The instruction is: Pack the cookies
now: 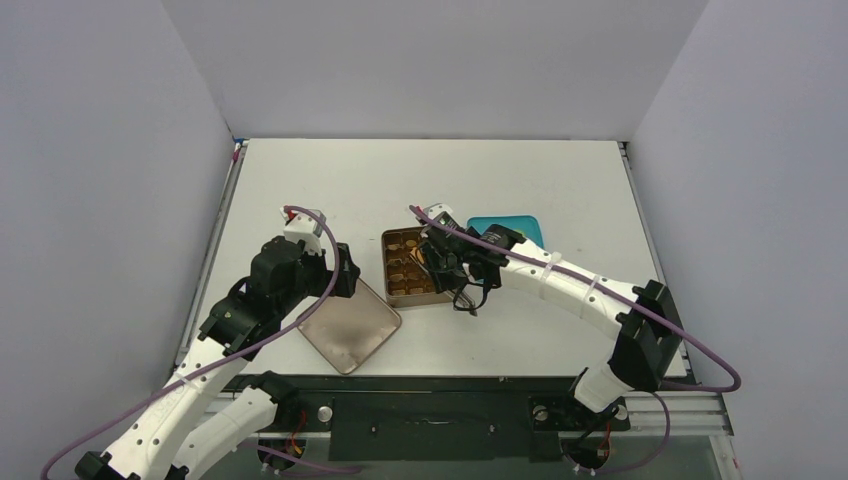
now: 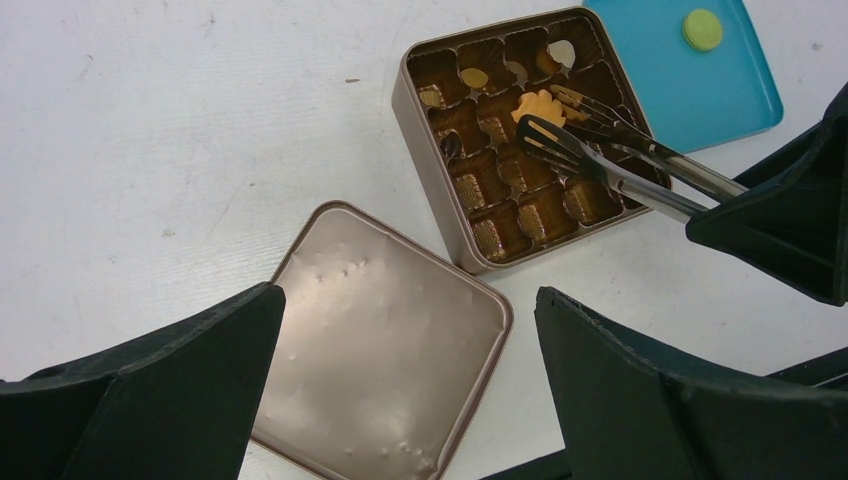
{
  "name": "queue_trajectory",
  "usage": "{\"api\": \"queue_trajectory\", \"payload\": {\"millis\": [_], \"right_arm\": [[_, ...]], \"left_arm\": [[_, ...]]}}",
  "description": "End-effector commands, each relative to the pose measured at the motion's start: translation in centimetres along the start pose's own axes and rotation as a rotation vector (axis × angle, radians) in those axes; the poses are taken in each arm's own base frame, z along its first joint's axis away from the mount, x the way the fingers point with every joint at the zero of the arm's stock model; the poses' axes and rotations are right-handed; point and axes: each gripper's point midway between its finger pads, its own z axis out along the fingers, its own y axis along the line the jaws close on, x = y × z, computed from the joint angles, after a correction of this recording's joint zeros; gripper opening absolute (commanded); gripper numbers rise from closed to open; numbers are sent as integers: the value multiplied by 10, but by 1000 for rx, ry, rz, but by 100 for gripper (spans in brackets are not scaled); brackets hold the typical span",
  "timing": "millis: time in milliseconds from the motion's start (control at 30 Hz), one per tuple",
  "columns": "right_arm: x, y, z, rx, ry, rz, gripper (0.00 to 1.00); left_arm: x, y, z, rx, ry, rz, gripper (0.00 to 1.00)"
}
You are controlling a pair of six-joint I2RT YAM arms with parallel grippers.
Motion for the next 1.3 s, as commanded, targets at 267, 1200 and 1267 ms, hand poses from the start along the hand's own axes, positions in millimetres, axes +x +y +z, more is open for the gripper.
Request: {"api": "queue_trajectory", "payload": {"millis": [267, 1200, 1267], "right_arm": [[-27, 7, -2, 2, -82, 20, 38], [-45, -16, -36, 68, -239, 119, 39], [-44, -25, -41, 83, -257, 145, 38]], "left_arm": [[-12, -2, -4, 11, -45, -11, 97], [-12, -2, -3, 8, -42, -11, 97], [-12, -2, -3, 9, -43, -11, 97]]}}
